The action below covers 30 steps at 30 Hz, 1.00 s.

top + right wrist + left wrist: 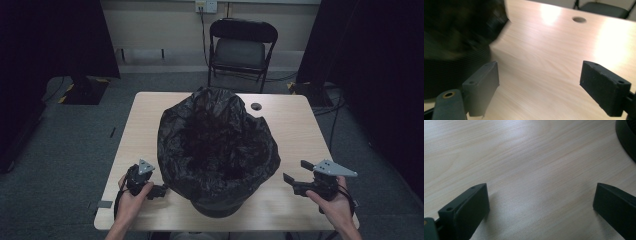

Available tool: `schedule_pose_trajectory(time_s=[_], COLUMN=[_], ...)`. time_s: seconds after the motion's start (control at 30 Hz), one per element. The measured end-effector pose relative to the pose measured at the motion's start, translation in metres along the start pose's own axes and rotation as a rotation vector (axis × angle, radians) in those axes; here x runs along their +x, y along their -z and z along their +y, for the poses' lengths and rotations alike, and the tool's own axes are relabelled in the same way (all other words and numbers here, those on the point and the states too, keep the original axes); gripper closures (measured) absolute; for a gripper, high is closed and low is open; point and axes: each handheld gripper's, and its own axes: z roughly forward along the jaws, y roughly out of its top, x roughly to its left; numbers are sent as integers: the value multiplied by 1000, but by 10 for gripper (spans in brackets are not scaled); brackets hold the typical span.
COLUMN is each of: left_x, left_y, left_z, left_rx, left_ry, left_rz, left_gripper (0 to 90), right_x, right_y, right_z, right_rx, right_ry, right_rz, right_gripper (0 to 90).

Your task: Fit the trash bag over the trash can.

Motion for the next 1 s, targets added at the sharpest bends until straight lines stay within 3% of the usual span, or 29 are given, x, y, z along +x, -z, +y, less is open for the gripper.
schedule_pose_trajectory(time_s=[0.33, 0.57, 0.77, 0.83, 0.9, 1.0], left_x=[-1, -2, -3, -3, -3, -3], left_y=[0, 0, 0, 0, 0, 0], left_z=[0, 0, 0, 0, 0, 0], left_rx=[-3, -1, -2, -1, 0, 0], left_ry=[3, -3, -8, -10, -10, -9], left_rz=[0, -5, -11, -11, -12, -10], left_gripper=[0, 0, 0, 0, 0, 0], right_x=[-24, -40, -43, -45, -48, -52], right_y=[-9, -16, -22, -24, -26, -26], right_z=[-34, -44, -50, -53, -56, -59], right_rx=[106, 178, 251, 264, 284, 274], right_ry=[-63, -121, -144, -158, -165, -192], right_rz=[-126, -246, -317, -303, -321, -317], right_gripper=[153, 147, 149, 155, 153, 130])
